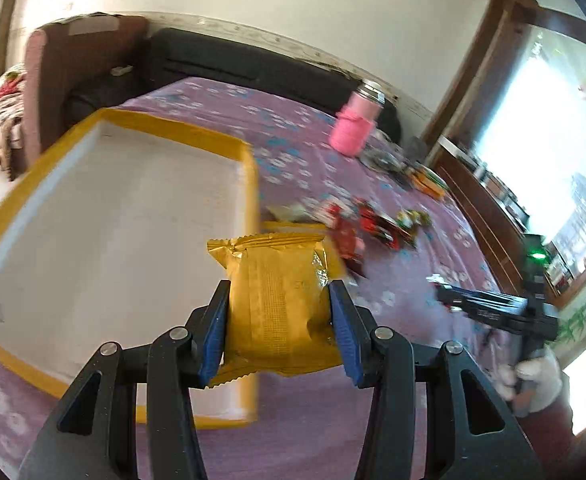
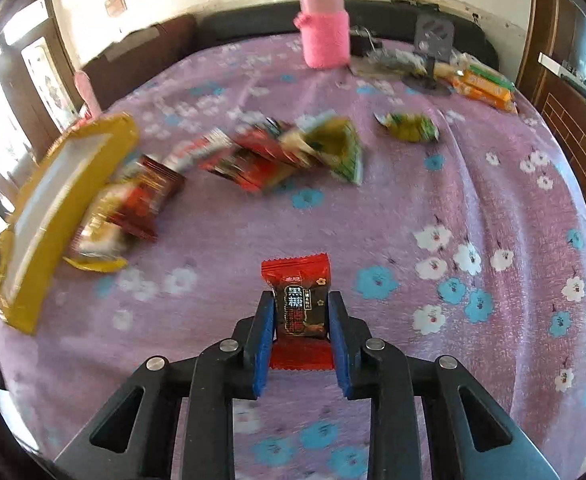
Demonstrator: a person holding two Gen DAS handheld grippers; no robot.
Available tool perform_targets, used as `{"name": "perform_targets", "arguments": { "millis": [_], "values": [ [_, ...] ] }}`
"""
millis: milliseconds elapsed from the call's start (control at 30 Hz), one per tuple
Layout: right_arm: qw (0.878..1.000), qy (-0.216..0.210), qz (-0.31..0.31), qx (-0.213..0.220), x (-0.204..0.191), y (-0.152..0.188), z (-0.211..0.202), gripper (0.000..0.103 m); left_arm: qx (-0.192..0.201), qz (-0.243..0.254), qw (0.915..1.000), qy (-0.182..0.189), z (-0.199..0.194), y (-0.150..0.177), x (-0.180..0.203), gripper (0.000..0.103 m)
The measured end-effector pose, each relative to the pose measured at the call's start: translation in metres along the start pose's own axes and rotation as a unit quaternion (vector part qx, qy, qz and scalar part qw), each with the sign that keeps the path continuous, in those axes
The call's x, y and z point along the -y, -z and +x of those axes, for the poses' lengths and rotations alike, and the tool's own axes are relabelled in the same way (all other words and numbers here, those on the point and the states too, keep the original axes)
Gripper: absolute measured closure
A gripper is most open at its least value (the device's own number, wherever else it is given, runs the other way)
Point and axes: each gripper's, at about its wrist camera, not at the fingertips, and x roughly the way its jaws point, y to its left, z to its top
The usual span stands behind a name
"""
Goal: Organize snacks
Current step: 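Carry both snacks over the tray and open both grippers to drop them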
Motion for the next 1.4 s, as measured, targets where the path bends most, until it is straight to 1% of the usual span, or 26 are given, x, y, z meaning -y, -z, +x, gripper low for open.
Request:
{"name": "perform_targets", "arguments": {
  "millis": [67, 133, 233, 267, 333, 367, 433, 533, 600, 700, 767, 833, 900, 967, 1067, 1100, 1133, 1167, 1200, 1233, 1267, 1333, 1400],
  "values": [
    [1.0, -0.021, -0.009, 0.013, -0.017, -0.007, -0.014, 0.076, 0.009, -0.01, 0.9997, -0.02, -0.006, -0.005, -0.017, 0.057],
    [0.998, -0.05, -0.025, 0.024, -0.043, -0.018, -0.028, 0.077, 0.018, -0.021, 0.9988, -0.041, -0.013, -0.011, -0.036, 0.057],
    [0.992, -0.104, -0.061, 0.031, -0.092, -0.034, -0.041, 0.077, 0.021, -0.03, 0.9961, -0.081, -0.02, -0.02, -0.064, 0.057],
    [0.988, -0.134, -0.073, 0.026, -0.115, -0.04, -0.041, 0.077, 0.019, -0.031, 0.9949, -0.094, -0.02, -0.023, -0.072, 0.057],
    [0.98, -0.181, -0.083, 0.011, -0.149, -0.049, -0.035, 0.077, 0.011, -0.03, 0.9923, -0.12, -0.018, -0.028, -0.087, 0.057],
    [0.973, -0.211, -0.09, -0.005, -0.173, -0.054, -0.027, 0.077, 0.005, -0.03, 0.991, -0.13, -0.016, -0.029, -0.094, 0.057],
    [0.966, -0.236, -0.106, -0.026, -0.211, -0.057, -0.011, 0.077, -0.006, -0.027, 0.9891, -0.145, -0.012, -0.031, -0.104, 0.057],
    [0.959, -0.244, -0.136, -0.05, -0.266, -0.051, 0.016, 0.077, -0.026, -0.023, 0.986, -0.163, -0.001, -0.03, -0.118, 0.057],
    [0.956, -0.241, -0.151, -0.066, -0.292, -0.047, 0.034, 0.077, -0.035, -0.024, 0.9848, -0.169, 0.005, -0.029, -0.125, 0.057],
    [0.956, -0.227, -0.166, -0.083, -0.319, -0.04, 0.057, 0.077, -0.042, -0.03, 0.9853, -0.163, 0.008, -0.027, -0.133, 0.056],
    [0.955, -0.222, -0.173, -0.092, -0.329, -0.037, 0.067, 0.075, -0.044, -0.043, 0.9856, -0.158, 0.006, -0.026, -0.139, 0.056],
    [0.955, -0.215, -0.186, -0.091, -0.335, -0.034, 0.074, 0.073, -0.041, -0.055, 0.9862, -0.151, 0.0, -0.025, -0.143, 0.056],
    [0.953, -0.218, -0.188, -0.09, -0.341, -0.031, 0.073, 0.07, -0.033, -0.065, 0.9861, -0.149, -0.008, -0.023, -0.145, 0.056],
    [0.952, -0.221, -0.192, -0.092, -0.345, -0.027, 0.07, 0.068, -0.013, -0.075, 0.987, -0.141, -0.022, -0.023, -0.145, 0.056],
    [0.953, -0.214, -0.203, -0.071, -0.344, -0.025, 0.054, 0.064, 0.014, -0.091, 0.9859, -0.14, -0.042, -0.024, -0.143, 0.056],
    [0.954, -0.215, -0.201, -0.059, -0.339, -0.025, 0.046, 0.061, 0.025, -0.097, 0.9855, -0.137, -0.049, -0.025, -0.14, 0.056],
    [0.955, -0.218, -0.197, -0.049, -0.334, -0.025, 0.039, 0.058, 0.035, -0.1, 0.9854, -0.133, -0.055, -0.025, -0.135, 0.053],
    [0.956, -0.222, -0.189, -0.034, -0.325, -0.025, 0.028, 0.056, 0.047, -0.101, 0.9856, -0.127, -0.062, -0.024, -0.127, 0.047],
    [0.957, -0.224, -0.182, -0.022, -0.315, -0.025, 0.021, 0.051, 0.054, -0.1, 0.9858, -0.124, -0.065, -0.024, -0.121, 0.043],
    [0.959, -0.223, -0.175, -0.011, -0.309, -0.025, 0.016, 0.046, 0.06, -0.097, 0.9861, -0.121, -0.067, -0.024, -0.114, 0.036],
    [0.962, -0.22, -0.163, 0.006, -0.294, -0.025, 0.006, 0.045, 0.065, -0.092, 0.9869, -0.115, -0.067, -0.023, -0.104, 0.031],
    [0.966, -0.213, -0.146, 0.027, -0.271, -0.026, -0.004, 0.039, 0.064, -0.082, 0.9893, -0.102, -0.064, -0.021, -0.086, 0.028],
    [0.971, -0.196, -0.127, 0.054, -0.243, -0.027, -0.013, 0.036, 0.053, -0.07, 0.9924, -0.086, -0.056, -0.02, -0.065, 0.028]
  ]
}}
